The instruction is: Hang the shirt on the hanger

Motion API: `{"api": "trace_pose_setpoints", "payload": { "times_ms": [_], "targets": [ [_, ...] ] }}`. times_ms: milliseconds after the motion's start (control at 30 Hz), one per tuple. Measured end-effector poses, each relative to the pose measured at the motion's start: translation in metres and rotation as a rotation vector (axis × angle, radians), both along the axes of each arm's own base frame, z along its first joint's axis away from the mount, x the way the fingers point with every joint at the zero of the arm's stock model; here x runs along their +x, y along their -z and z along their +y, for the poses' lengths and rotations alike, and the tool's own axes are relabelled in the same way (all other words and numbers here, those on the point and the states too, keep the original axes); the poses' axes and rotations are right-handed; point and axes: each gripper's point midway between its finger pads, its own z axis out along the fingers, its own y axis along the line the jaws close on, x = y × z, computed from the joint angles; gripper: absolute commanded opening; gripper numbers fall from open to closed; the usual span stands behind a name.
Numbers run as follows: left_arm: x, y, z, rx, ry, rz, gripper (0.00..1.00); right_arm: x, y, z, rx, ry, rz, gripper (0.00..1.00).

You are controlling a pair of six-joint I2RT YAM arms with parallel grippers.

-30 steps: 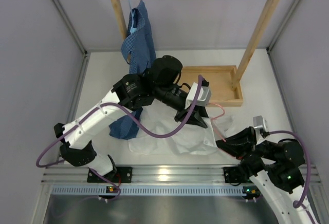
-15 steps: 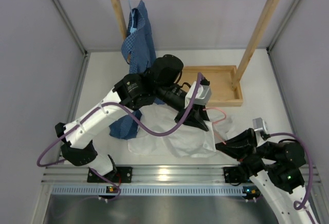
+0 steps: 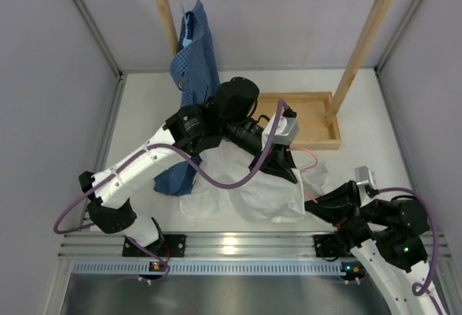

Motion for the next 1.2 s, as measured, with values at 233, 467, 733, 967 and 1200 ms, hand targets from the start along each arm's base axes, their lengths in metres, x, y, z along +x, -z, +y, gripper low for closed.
{"api": "trace_pose_setpoints", "payload": {
  "times_ms": [233,467,733,967,1200],
  "targets": [
    [0.006,0.004,-0.002,-0.01,-0.022,-0.026,0.0,0.003,-0.001,-0.002,-0.007,0.029,-0.005,0.74],
    [0.027,0.034,0.004,0.066,-0.185,-0.067,0.0,0.026,-0.022,-0.03,-0.005,0.32,0.009,0.99],
    [0.06,0.037,0.03,0.072,-0.508,-0.096,0.0,0.064,0.009,-0.074,-0.042,0.697,0.313,0.95],
    [0.073,0.014,0.066,-0.022,-0.728,-0.078,0.0,0.087,0.06,-0.073,-0.082,0.779,0.53,0.66],
    [0.085,0.002,0.071,-0.08,-0.853,0.012,0.0,0.099,0.101,-0.03,-0.063,0.582,0.632,0.65]
  ]
}}
